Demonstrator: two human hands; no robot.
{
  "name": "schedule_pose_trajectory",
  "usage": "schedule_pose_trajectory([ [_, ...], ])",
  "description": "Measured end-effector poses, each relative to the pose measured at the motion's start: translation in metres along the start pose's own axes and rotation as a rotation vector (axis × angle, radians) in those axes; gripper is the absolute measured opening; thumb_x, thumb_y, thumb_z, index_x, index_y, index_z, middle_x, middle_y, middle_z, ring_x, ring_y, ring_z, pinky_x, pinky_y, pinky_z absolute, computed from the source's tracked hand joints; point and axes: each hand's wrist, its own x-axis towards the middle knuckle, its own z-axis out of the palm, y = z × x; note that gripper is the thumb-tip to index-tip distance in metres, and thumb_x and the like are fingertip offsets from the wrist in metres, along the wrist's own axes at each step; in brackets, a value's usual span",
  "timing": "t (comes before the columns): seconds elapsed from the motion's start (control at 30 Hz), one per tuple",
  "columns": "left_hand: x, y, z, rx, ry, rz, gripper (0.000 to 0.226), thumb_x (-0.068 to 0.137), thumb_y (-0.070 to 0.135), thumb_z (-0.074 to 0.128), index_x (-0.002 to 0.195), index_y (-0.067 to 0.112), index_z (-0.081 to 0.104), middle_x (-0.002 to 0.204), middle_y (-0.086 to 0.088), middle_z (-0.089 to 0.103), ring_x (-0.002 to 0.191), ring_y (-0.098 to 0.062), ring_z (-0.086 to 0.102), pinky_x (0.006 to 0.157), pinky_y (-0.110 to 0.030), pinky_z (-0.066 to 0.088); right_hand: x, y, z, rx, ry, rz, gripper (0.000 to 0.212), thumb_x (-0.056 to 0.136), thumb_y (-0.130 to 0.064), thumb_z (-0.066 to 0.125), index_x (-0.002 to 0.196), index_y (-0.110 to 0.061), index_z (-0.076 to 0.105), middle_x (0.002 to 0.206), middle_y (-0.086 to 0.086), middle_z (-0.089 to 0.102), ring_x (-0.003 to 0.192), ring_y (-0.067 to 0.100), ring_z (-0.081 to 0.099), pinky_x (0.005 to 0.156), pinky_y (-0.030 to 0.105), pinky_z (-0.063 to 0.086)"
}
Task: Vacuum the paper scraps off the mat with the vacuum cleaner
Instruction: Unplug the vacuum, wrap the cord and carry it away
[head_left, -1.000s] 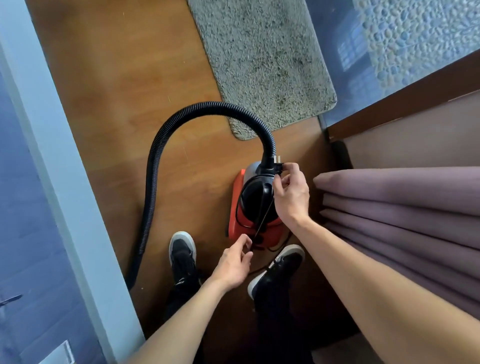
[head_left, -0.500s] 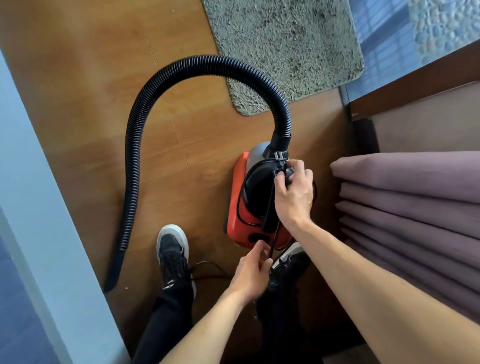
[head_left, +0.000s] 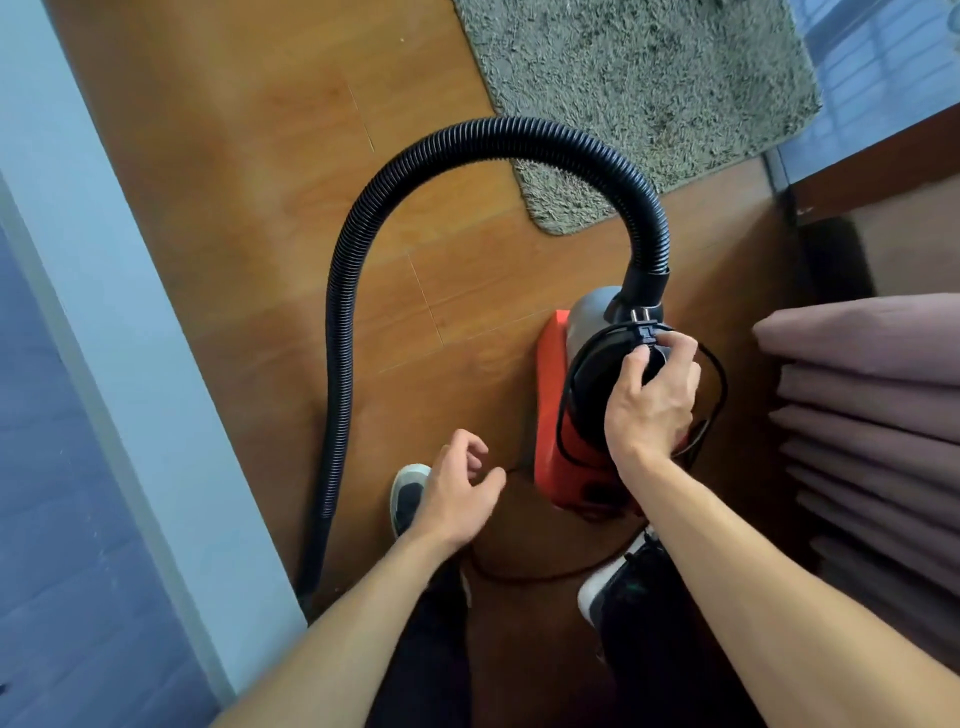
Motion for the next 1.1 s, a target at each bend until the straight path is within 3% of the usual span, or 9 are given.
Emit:
schedule_pose_trajectory([
  [0.2, 0.058, -0.013, -0.100, 0.059, 0.223, -0.104, 0.037, 0.091, 0.027, 0.062, 0.122, 0.021, 0.043, 0.106, -0.005, 0.061, 0.095, -0.023, 0.060, 0.079, -0.034, 0.042, -0.001, 0.014, -0.008, 0.087, -0.044, -0.084, 0.046, 0.092, -0.037, 0.059, 0.129, -0.020, 0.038, 0.120, 0.003, 0.054, 0.106, 0.018, 0.051, 0.086, 0.027, 0.034],
  [0.33, 0.093, -0.015, -0.145, 0.077, 0.328, -0.115, 0.055, 0.092, 0.034, 0.062, 0.138, 0.024, 0.034, 0.117, -0.006, 0.060, 0.099, -0.025, 0.056, 0.084, -0.034, 0.038, -0.003, 0.030, -0.009, 0.055, -0.044, -0.081, 0.048, 0.090, -0.041, 0.062, 0.127, -0.023, 0.037, 0.106, 0.007, 0.056, 0.096, 0.024, 0.057, 0.080, 0.031, 0.038],
  [0.5, 0.133, -0.018, -0.162, 0.068, 0.348, -0.115, 0.070, 0.093, 0.039, 0.062, 0.151, 0.029, 0.023, 0.139, -0.007, 0.049, 0.111, -0.024, 0.052, 0.090, -0.035, 0.038, 0.000, 0.041, 0.000, 0.115, -0.020, -0.167, 0.039, 0.094, -0.032, 0.062, 0.123, -0.017, 0.041, 0.085, -0.009, 0.061, 0.073, 0.003, 0.063, 0.064, 0.006, 0.043],
  [0.6, 0.154, -0.023, -0.156, 0.052, 0.313, -0.080, 0.069, 0.094, 0.036, 0.062, 0.151, 0.032, 0.024, 0.141, -0.005, 0.049, 0.110, -0.023, 0.053, 0.090, -0.035, 0.039, 0.002, 0.049, 0.006, 0.135, 0.022, -0.203, 0.032, 0.092, -0.044, 0.059, 0.114, -0.033, 0.039, 0.088, 0.008, 0.066, 0.072, 0.031, 0.067, 0.068, 0.040, 0.056],
  [0.63, 0.160, -0.026, -0.154, 0.046, 0.310, -0.066, 0.068, 0.094, 0.036, 0.063, 0.150, 0.032, 0.025, 0.139, -0.004, 0.050, 0.106, -0.021, 0.052, 0.089, -0.035, 0.039, 0.002, 0.051, 0.007, 0.133, 0.038, -0.217, 0.031, 0.092, -0.046, 0.058, 0.113, -0.035, 0.039, 0.091, 0.011, 0.067, 0.074, 0.034, 0.067, 0.068, 0.045, 0.056],
  [0.7, 0.170, -0.030, -0.151, 0.043, 0.314, -0.049, 0.067, 0.094, 0.035, 0.064, 0.149, 0.033, 0.026, 0.138, -0.003, 0.051, 0.103, -0.020, 0.052, 0.088, -0.035, 0.040, 0.003, 0.053, 0.007, 0.145, 0.060, -0.240, 0.031, 0.093, -0.042, 0.059, 0.115, -0.030, 0.041, 0.093, 0.008, 0.066, 0.078, 0.028, 0.067, 0.069, 0.035, 0.055],
  [0.8, 0.179, -0.034, -0.148, 0.050, 0.326, -0.040, 0.065, 0.095, 0.034, 0.063, 0.148, 0.032, 0.027, 0.138, -0.003, 0.052, 0.105, -0.020, 0.052, 0.089, -0.036, 0.042, 0.002, 0.051, 0.005, 0.169, 0.075, -0.259, 0.032, 0.096, -0.028, 0.060, 0.119, -0.011, 0.045, 0.087, -0.011, 0.058, 0.077, 0.000, 0.063, 0.065, 0.008, 0.044],
  [0.9, 0.186, -0.033, -0.148, 0.055, 0.340, -0.043, 0.060, 0.097, 0.031, 0.061, 0.148, 0.028, 0.030, 0.140, -0.003, 0.052, 0.116, -0.026, 0.056, 0.090, -0.039, 0.043, 0.001, 0.048, 0.004, 0.195, 0.078, -0.248, 0.032, 0.096, -0.023, 0.060, 0.117, -0.005, 0.045, 0.082, -0.016, 0.055, 0.070, -0.013, 0.060, 0.062, 0.005, 0.043],
  [1.1, 0.176, -0.029, -0.159, 0.078, 0.352, 0.024, 0.046, 0.099, 0.031, 0.057, 0.140, 0.026, 0.038, 0.128, -0.001, 0.058, 0.118, -0.030, 0.056, 0.096, -0.047, 0.047, -0.001, 0.029, 0.005, 0.138, 0.076, -0.272, 0.022, 0.096, -0.018, 0.060, 0.108, -0.011, 0.043, 0.071, -0.009, 0.056, 0.058, -0.011, 0.057, 0.055, 0.003, 0.038],
])
